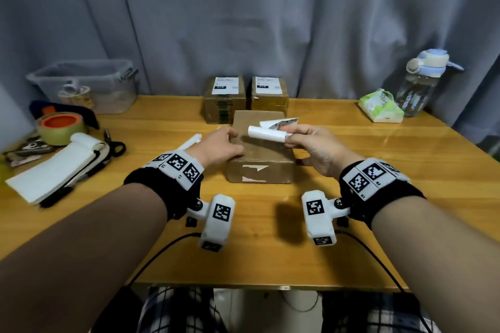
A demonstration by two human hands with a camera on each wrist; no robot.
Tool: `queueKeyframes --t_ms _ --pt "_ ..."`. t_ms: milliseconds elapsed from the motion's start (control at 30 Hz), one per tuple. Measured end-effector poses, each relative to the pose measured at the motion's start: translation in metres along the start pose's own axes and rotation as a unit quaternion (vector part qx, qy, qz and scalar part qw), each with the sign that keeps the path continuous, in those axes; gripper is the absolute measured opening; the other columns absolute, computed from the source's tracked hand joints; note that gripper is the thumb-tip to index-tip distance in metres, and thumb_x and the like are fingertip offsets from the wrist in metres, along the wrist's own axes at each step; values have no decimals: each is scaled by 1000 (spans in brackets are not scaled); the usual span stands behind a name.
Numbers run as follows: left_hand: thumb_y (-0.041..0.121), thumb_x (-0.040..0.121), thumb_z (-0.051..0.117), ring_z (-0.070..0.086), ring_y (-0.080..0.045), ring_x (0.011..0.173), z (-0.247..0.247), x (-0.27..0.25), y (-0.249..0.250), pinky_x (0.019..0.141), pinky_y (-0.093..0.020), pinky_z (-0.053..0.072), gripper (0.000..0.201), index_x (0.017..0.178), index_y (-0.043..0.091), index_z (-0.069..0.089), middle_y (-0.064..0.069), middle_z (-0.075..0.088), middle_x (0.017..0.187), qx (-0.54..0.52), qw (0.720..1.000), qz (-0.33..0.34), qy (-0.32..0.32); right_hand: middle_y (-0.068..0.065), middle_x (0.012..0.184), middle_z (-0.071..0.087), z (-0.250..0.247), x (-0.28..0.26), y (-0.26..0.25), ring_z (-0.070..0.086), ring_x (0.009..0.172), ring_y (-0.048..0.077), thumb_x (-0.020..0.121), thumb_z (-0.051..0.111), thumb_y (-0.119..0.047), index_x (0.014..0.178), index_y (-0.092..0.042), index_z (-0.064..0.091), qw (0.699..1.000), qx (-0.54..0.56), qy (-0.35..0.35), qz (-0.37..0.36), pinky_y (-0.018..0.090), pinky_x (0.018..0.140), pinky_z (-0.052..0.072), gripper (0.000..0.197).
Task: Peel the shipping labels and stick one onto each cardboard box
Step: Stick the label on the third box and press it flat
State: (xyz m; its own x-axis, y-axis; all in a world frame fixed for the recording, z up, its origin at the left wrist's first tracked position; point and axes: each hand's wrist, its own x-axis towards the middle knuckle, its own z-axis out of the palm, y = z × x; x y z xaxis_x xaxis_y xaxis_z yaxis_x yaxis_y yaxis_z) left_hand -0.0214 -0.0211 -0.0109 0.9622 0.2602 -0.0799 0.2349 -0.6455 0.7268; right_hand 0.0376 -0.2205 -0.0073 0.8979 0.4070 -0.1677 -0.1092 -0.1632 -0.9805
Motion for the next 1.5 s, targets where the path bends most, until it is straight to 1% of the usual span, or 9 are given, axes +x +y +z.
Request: queueKeyframes --t_ms 100,200,300,400,533,767,1033,1267,1500 --pt "25 82 66 57 -21 91 -4 6 -9 76 -25 41 47 125 14 50 -13 63 115 -14 1000 -7 -6 3 93 63 1 6 -4 51 97 18 85 60 -6 85 -23 71 1000 -13 -15 11 49 99 38 20" --pt "34 87 61 56 -26 100 -8 16 -11 88 -32 45 36 114 12 54 -15 60 115 -19 998 23 52 -2 84 63 1 12 -13 53 88 13 83 58 1 83 -22 68 1000 -16 -5 -21 24 84 44 26" --pt "31 91 56 51 -14 87 -14 20 -3 78 -17 45 26 106 10 57 -10 58 105 -88 985 96 112 -2 89 65 0 18 -20 54 86 12 80 56 8 85 -22 68 998 -15 -9 -60 17 73 43 33" --pt "30 91 57 54 -12 81 -17 21 6 73 -17 44 20 101 12 61 -4 61 93 -177 979 90 39 9 109 66 -3 24 -21 59 102 20 79 57 13 97 -21 69 997 -4 -34 -68 27 88 50 40" --pt "16 84 66 57 -16 89 -15 27 8 91 -32 47 4 86 18 65 -2 64 92 -215 971 97 -19 13 111 65 -6 28 -23 60 98 17 78 53 18 125 -8 58 995 -12 -60 -77 11 67 51 54" --pt "1 82 66 67 -1 74 -12 30 11 64 -9 52 33 114 6 62 3 65 93 -212 971 90 -61 14 125 61 -5 38 -23 57 116 23 78 56 18 131 -7 53 994 -70 -75 -48 27 96 49 59" --pt "6 80 70 55 -3 70 -15 43 3 60 -4 46 49 127 7 55 6 60 85 -95 989 93 -59 19 113 59 4 49 -24 62 79 22 85 56 12 99 5 64 999 -37 -30 26 18 58 57 18" --pt "6 81 69 56 -3 89 -18 56 -1 71 -5 47 47 127 5 56 -1 58 117 -75 992 87 -59 13 103 60 12 64 -26 57 84 17 94 55 -21 93 9 66 996 -87 -2 23 21 65 55 31" --pt "4 80 69 58 -5 95 -17 64 -2 69 1 46 49 127 3 54 -6 58 126 -68 992 91 -62 12 89 62 13 68 -28 52 73 13 89 63 -18 102 8 67 978 -207 -4 -27 21 63 46 29"
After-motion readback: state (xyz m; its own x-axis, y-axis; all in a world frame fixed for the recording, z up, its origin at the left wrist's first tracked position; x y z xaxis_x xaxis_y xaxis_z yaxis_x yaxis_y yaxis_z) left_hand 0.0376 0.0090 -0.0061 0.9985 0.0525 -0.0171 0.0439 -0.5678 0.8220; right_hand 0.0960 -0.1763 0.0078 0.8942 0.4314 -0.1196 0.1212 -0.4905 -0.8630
